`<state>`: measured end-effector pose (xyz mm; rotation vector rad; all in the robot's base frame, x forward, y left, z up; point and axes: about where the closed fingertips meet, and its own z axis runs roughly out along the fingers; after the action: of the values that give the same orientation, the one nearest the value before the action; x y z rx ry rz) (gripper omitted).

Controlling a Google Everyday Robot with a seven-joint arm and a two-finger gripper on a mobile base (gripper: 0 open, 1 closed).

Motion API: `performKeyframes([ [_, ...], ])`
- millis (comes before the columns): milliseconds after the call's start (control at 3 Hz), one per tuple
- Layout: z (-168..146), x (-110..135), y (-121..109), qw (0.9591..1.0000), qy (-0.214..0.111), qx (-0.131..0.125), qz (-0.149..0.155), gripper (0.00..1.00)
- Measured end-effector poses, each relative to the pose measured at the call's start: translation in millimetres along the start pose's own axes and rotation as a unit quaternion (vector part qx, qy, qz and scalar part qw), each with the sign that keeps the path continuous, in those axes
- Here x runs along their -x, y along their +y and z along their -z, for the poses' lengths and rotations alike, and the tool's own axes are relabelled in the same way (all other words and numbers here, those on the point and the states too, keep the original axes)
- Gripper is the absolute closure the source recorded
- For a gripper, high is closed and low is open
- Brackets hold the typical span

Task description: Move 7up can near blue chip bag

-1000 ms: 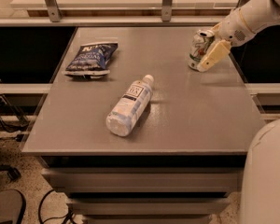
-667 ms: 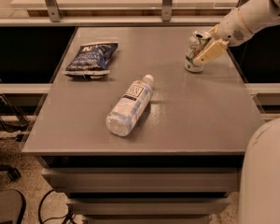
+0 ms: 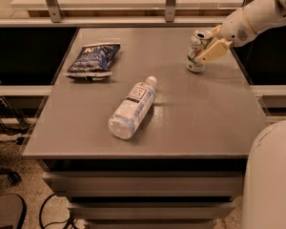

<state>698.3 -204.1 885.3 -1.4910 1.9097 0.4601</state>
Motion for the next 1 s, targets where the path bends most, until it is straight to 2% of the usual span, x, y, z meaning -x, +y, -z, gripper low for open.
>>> performKeyframes([
  [333, -7, 21, 4, 0.9994, -0.022, 0.019, 0.021, 1.0],
  [667, -35, 65, 16, 0.9947, -0.037, 0.064, 0.071, 1.0],
  [1000, -40, 68, 12, 0.9949, -0.042, 0.058, 0.071, 1.0],
])
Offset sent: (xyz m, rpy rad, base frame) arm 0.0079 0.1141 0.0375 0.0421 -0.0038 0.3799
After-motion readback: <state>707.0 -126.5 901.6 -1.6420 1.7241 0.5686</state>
